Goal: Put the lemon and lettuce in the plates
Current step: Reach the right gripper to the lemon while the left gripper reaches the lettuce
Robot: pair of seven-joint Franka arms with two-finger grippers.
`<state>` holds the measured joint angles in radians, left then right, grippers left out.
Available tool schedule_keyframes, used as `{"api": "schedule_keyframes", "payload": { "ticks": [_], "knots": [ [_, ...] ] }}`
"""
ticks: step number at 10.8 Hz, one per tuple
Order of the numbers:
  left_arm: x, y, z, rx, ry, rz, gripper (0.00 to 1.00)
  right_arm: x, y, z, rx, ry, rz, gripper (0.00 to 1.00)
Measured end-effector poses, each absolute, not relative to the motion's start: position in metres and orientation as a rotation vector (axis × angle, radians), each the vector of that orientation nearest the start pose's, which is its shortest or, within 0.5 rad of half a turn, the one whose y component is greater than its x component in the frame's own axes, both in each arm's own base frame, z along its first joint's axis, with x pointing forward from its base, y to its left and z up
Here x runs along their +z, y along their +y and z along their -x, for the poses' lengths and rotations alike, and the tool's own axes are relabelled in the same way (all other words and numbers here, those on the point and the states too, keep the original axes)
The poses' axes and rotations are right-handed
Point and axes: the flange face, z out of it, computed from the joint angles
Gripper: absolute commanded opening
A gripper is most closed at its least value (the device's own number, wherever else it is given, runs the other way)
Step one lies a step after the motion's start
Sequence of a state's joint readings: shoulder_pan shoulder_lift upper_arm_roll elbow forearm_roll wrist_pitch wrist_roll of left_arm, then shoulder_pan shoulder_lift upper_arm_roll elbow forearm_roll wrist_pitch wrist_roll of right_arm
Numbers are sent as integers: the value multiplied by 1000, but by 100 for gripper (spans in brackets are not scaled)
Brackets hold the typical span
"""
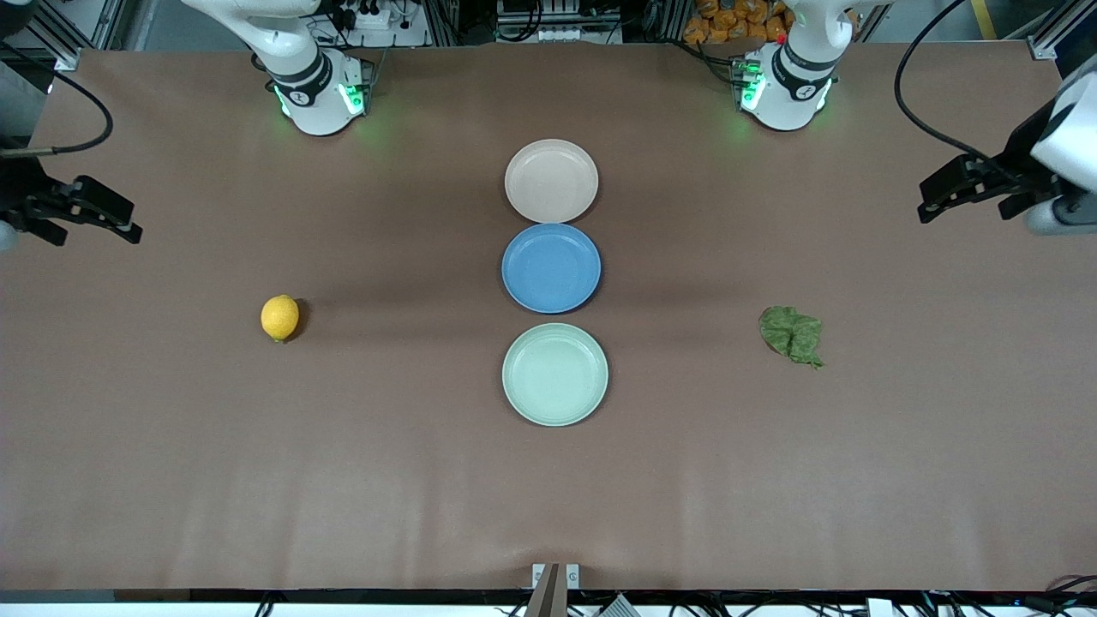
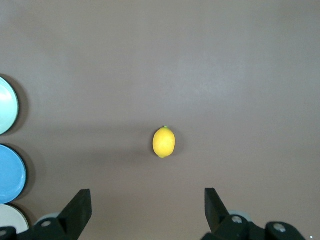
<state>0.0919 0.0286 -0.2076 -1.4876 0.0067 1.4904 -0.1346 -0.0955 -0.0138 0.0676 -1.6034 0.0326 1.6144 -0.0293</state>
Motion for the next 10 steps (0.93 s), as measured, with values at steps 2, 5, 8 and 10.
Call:
{"api": "schedule_keyframes", "payload": {
  "ticks": [2,5,8,10],
  "knots": [
    [600,-57,-562,105,-9,3137,100,579,-18,-563,6,18,3108,100],
    [526,-59,-573,99,-2,3141,100,508,-20,-570,92,27,3103,100],
    [456,-50,-572,60,-21,3147,100,448,-24,-567,176,42,3096,100],
    [400,-47,-564,15,-17,3152,100,400,-30,-556,205,69,3093,100]
  ]
}}
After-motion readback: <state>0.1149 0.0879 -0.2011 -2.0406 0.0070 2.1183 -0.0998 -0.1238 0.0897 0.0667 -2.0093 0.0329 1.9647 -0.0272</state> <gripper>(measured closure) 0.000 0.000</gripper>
